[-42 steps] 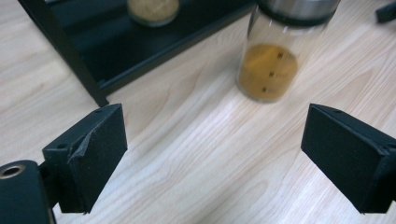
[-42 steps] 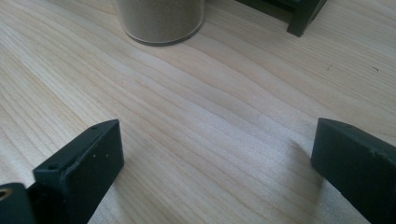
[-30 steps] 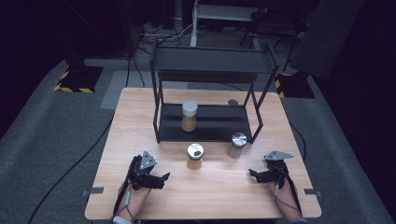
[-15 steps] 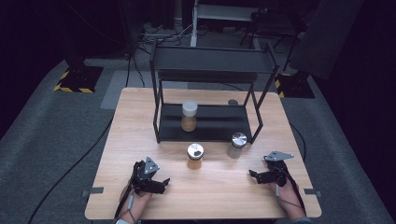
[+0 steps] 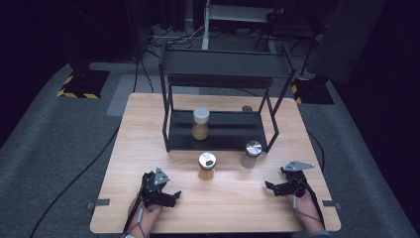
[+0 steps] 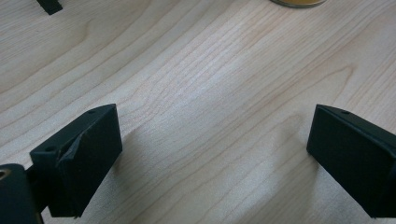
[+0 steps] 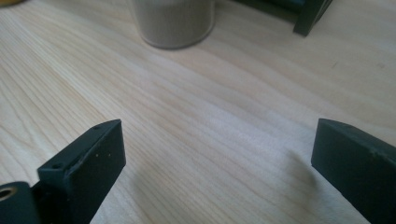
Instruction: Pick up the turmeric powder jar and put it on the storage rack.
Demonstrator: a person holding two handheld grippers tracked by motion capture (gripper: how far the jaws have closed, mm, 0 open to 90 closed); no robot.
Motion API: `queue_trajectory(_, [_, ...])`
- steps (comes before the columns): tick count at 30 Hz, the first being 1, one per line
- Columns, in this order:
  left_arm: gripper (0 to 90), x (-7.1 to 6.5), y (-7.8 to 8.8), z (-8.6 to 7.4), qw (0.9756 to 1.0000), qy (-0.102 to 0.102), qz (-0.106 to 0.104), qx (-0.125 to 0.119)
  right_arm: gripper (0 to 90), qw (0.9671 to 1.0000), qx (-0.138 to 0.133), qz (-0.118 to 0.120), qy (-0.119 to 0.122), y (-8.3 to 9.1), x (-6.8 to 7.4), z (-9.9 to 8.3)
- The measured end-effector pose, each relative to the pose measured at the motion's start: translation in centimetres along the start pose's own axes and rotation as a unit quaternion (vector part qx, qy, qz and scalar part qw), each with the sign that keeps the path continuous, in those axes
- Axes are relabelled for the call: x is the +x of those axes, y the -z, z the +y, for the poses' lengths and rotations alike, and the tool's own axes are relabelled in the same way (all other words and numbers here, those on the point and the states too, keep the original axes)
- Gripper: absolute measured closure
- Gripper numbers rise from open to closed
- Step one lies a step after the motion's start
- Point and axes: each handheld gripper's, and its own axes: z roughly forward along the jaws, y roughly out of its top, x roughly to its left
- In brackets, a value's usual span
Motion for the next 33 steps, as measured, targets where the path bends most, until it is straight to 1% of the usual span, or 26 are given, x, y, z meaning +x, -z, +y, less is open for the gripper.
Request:
queue_trajectory(3, [2.7, 0.0, 0.0, 0.0, 1.0000, 0.000, 0.000, 0.000, 2.7, 0.9999, -0.015, -0.001, 0.004, 0.8, 0.2, 0.2])
queue_trajectory(5, [2.7, 0.0, 0.0, 0.0, 1.0000, 0.000, 0.000, 0.000, 2.7, 0.9996, -0.027, 0.003, 0.007, 1.5, 0.3, 0.4])
queue_trajectory(9, [2.6, 0.0, 0.0, 0.0, 1.0000, -0.001, 0.000, 0.000, 2.7, 0.9989, -0.043, 0.003, 0.017, 2.7, 0.7, 1.3])
queue_trajectory(12, [2.6, 0.0, 0.0, 0.0, 1.0000, 0.000, 0.000, 0.000, 2.7, 0.9982, -0.055, 0.009, 0.022, 3.6, 0.9, 2.1])
queue_trajectory(16, [2.6, 0.0, 0.0, 0.0, 1.0000, 0.000, 0.000, 0.000, 2.7, 0.9978, -0.055, 0.010, 0.035, 4.2, 1.4, 3.3])
queue_trajectory(24, [1.5, 0.0, 0.0, 0.1, 1.0000, -0.001, -0.001, 0.002, 2.7, 0.9964, -0.067, 0.013, 0.050, 5.2, 2.2, 5.2])
queue_trajectory(29, [0.1, 0.0, -0.1, 0.2, 1.0000, -0.001, -0.003, 0.004, 2.7, 0.9955, -0.071, 0.017, 0.060, 5.4, 2.9, 6.3])
queue_trajectory(33, [0.1, 0.0, -0.1, 0.2, 1.0000, -0.001, -0.003, 0.005, 2.7, 0.9949, -0.069, 0.021, 0.070, 5.2, 3.6, 7.4])
